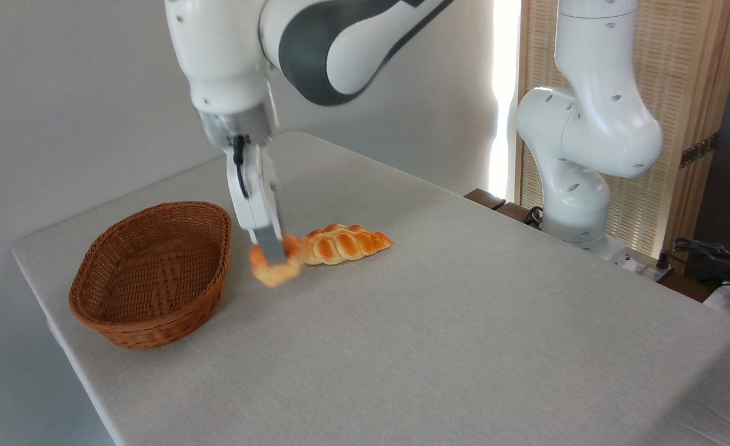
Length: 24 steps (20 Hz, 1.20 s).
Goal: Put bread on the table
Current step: 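Lower the roll onto the table beside the braided pastry and release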
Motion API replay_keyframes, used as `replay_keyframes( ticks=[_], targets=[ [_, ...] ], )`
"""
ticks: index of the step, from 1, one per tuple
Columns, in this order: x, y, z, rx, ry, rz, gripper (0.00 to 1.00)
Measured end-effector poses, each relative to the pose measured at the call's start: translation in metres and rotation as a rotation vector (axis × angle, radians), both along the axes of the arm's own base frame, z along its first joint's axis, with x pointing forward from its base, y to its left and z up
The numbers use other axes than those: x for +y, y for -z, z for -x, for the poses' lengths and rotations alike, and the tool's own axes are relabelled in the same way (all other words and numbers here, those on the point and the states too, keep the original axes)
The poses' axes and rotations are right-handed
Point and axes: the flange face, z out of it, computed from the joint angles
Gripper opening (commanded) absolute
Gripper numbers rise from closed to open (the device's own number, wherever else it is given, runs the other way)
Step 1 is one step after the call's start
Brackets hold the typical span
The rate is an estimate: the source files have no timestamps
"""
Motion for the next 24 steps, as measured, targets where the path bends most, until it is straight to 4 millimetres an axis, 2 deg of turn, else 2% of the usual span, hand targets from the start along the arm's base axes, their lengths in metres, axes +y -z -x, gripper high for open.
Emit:
replay_keyframes(
  ticks=[2, 3, 4, 5, 10, 24],
  targets=[
    [0.008, 0.015, 0.004, 0.009, 0.098, -0.067, 0.77],
    [0.009, 0.017, 0.004, 0.011, 0.111, -0.075, 0.90],
    [0.010, 0.021, 0.005, 0.013, 0.128, -0.084, 0.98],
    [0.010, 0.023, 0.006, 0.013, 0.135, -0.087, 1.00],
    [0.010, 0.038, 0.010, 0.026, 0.143, -0.092, 1.00],
    [0.011, 0.038, 0.012, 0.032, 0.118, -0.096, 1.00]
  ],
)
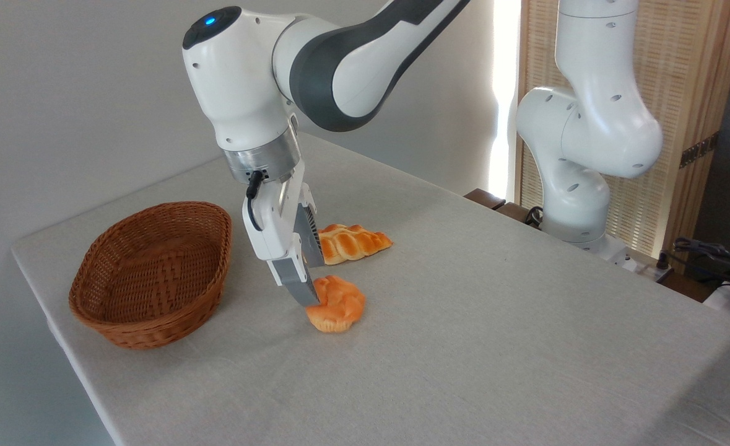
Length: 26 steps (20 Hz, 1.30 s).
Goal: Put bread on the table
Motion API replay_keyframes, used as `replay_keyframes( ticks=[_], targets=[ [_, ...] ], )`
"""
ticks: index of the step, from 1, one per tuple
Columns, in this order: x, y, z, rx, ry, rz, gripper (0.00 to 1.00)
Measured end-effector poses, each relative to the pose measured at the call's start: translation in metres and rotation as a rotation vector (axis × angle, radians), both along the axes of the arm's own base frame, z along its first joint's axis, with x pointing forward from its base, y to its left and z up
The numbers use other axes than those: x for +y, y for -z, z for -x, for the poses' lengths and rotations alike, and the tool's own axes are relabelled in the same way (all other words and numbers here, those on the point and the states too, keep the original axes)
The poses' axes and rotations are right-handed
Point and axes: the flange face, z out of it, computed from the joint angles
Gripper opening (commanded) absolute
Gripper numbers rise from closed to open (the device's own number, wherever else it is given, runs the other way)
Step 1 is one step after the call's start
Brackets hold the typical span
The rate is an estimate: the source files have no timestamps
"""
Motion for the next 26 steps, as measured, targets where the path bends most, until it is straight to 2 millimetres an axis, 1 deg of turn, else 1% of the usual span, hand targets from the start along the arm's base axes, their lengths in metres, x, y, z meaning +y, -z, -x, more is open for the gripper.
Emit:
replay_keyframes(
  ticks=[3, 5, 7, 9, 11, 12, 14, 15, 16, 19, 21, 22, 23, 24, 26],
  targets=[
    [0.000, -0.002, 0.000, -0.004, -0.004, 0.000, 1.00],
    [0.000, -0.008, 0.001, -0.015, -0.010, 0.000, 1.00],
    [0.001, -0.021, 0.002, -0.034, -0.020, 0.002, 1.00],
    [0.008, -0.051, 0.005, -0.032, -0.066, 0.000, 1.00],
    [0.017, -0.090, 0.009, -0.018, -0.144, -0.009, 1.00],
    [0.020, -0.101, 0.010, -0.019, -0.170, -0.011, 1.00],
    [0.025, -0.134, 0.009, -0.047, -0.271, -0.013, 1.00],
    [0.026, -0.141, 0.009, -0.056, -0.299, -0.013, 1.00],
    [0.027, -0.152, 0.007, -0.076, -0.356, -0.012, 1.00],
    [0.034, -0.168, 0.002, -0.106, -0.479, -0.008, 1.00],
    [0.051, -0.179, -0.007, -0.127, -0.586, -0.004, 1.00],
    [0.057, -0.181, -0.010, -0.132, -0.608, -0.003, 1.00],
    [0.068, -0.184, -0.013, -0.138, -0.638, -0.002, 1.00],
    [0.079, -0.185, -0.016, -0.140, -0.661, -0.002, 1.00],
    [0.091, -0.185, -0.018, -0.141, -0.689, -0.004, 1.00]
  ],
)
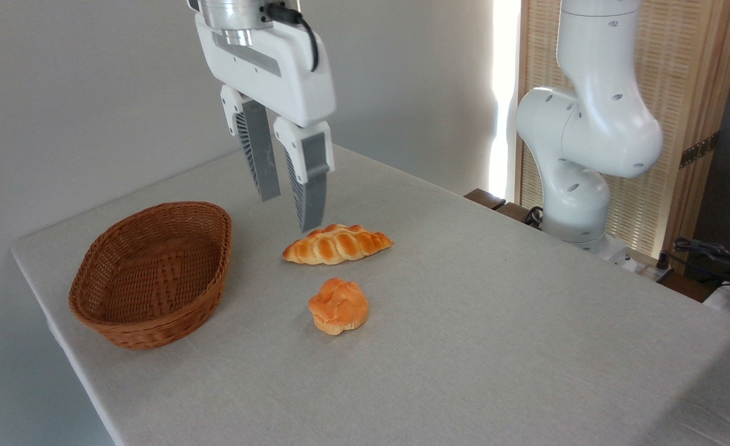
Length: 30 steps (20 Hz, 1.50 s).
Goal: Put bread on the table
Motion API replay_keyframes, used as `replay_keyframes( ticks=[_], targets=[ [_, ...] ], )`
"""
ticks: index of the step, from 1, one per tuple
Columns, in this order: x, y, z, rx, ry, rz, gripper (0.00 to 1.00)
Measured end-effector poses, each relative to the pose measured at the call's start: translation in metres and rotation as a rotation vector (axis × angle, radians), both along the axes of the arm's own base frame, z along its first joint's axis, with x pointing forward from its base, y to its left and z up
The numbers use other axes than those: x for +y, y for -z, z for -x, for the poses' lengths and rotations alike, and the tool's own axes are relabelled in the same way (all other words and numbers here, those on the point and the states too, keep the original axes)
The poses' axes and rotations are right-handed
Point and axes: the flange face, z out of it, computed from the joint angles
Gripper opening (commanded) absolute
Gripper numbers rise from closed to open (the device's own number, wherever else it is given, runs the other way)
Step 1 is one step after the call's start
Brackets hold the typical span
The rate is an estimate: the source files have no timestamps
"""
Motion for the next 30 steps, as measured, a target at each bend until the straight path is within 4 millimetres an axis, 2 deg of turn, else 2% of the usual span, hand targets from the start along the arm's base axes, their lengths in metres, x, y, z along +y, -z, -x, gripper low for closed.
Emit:
replay_keyframes(
  ticks=[3, 6, 11, 13, 21, 26, 30],
  targets=[
    [0.007, 0.000, -0.001, 0.001, -0.033, 0.001, 1.00],
    [0.002, 0.000, -0.001, 0.002, -0.073, 0.003, 1.00],
    [-0.039, 0.001, 0.000, 0.008, -0.086, 0.004, 1.00],
    [-0.046, 0.001, 0.001, 0.009, -0.085, 0.004, 1.00],
    [-0.037, 0.002, -0.001, 0.010, -0.092, 0.003, 1.00],
    [-0.021, 0.002, -0.002, 0.008, -0.084, 0.002, 1.00],
    [-0.018, 0.002, -0.002, 0.008, -0.084, 0.001, 1.00]
  ],
)
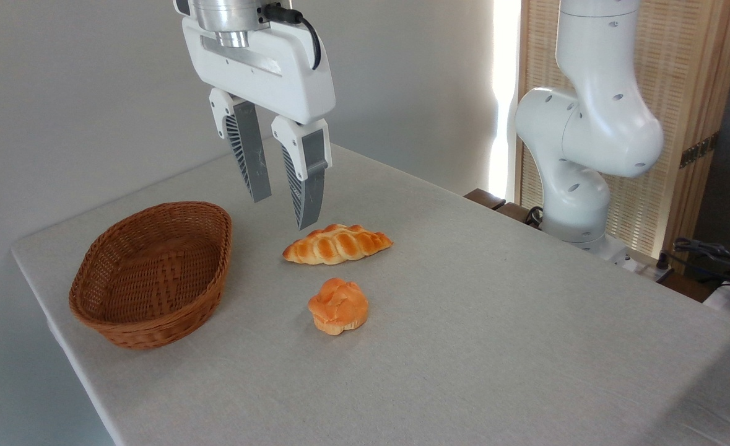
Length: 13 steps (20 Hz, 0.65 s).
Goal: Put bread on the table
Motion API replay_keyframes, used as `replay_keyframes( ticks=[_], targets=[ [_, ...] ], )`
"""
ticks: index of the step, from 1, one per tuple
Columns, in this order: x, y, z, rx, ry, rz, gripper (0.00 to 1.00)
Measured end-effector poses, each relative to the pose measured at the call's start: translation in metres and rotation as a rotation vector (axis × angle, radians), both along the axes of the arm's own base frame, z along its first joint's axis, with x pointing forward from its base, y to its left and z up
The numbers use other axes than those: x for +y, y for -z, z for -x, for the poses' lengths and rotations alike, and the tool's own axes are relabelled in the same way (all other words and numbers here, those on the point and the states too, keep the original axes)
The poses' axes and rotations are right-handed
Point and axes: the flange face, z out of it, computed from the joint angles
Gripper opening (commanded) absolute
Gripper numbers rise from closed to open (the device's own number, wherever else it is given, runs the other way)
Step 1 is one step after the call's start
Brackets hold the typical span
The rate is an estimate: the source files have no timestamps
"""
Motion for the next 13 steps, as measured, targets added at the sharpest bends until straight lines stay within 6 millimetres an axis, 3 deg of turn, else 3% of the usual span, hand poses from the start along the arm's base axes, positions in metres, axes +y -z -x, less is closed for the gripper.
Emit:
replay_keyframes(
  ticks=[13],
  targets=[
    [0.0022, 0.0001, -0.0001, -0.001, 0.000, -0.022, 1.00]
  ],
)
